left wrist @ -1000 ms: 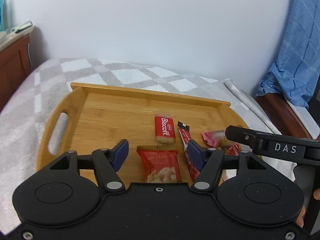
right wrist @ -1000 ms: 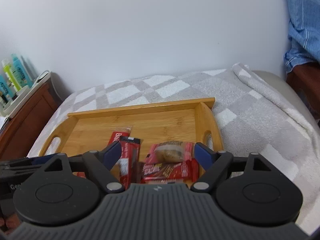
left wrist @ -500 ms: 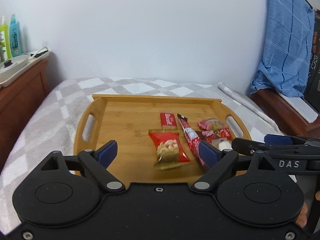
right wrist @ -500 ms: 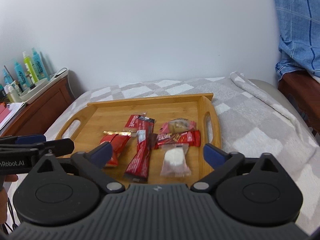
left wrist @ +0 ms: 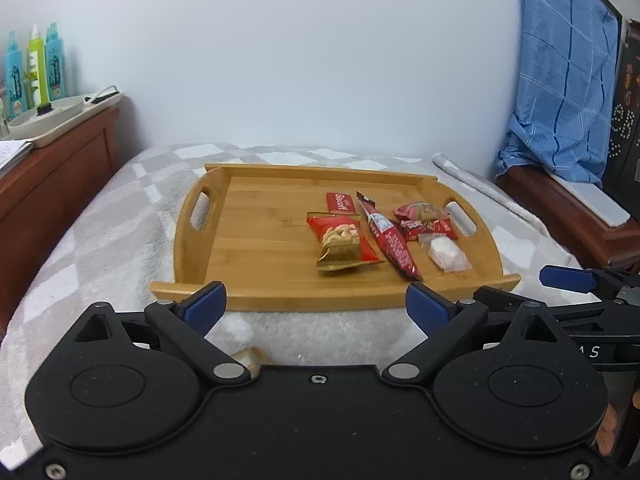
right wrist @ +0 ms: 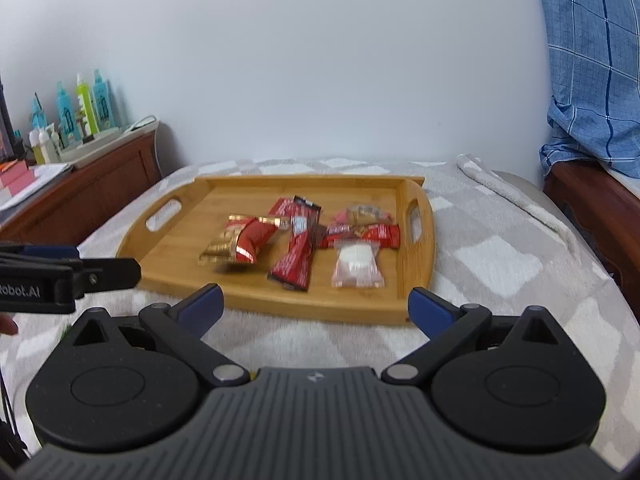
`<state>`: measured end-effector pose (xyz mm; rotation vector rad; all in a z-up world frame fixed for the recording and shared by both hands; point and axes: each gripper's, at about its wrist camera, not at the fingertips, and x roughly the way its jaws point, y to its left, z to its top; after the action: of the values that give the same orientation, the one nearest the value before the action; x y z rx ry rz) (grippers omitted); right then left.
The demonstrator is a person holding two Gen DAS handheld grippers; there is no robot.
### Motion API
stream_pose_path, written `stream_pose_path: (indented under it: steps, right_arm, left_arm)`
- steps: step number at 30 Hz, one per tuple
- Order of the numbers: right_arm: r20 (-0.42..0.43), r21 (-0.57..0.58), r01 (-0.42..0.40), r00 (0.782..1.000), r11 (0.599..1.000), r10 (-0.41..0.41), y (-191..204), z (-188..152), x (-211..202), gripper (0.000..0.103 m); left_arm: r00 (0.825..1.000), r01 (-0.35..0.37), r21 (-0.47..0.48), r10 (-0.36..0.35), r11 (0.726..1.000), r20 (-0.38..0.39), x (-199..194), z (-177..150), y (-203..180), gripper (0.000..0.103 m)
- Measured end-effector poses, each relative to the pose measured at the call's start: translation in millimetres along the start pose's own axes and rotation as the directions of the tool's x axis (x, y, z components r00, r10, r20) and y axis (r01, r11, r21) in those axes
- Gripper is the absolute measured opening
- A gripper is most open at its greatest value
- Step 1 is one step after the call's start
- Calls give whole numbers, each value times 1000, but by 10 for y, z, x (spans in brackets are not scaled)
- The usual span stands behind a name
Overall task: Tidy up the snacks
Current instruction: 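Move both tools back over the snack pile, then grasp brown peanut pack with left tool while right tool approaches yellow wafer pack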
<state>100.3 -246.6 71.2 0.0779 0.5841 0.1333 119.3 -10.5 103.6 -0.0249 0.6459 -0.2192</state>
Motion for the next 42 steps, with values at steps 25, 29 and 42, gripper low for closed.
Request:
stream_pose_path:
  steps: [25, 29, 42]
  right_arm:
    - [-54, -68, 61, 996, 996, -64, 209, -720, -209, 103]
    - [-43, -87, 63, 997, 994, -67, 234, -727, -221, 103]
    - [-28, 76, 55, 998, 996, -53, -16, -656, -215, 103]
  left_arm:
    - [995, 72, -2, -72, 997, -65, -279, -868, 110, 90]
    - [987, 127, -3, -127, 992, -97, -255, -946, 16, 72]
    - [980, 153, 48, -145, 987, -137, -50, -1030, -305, 64]
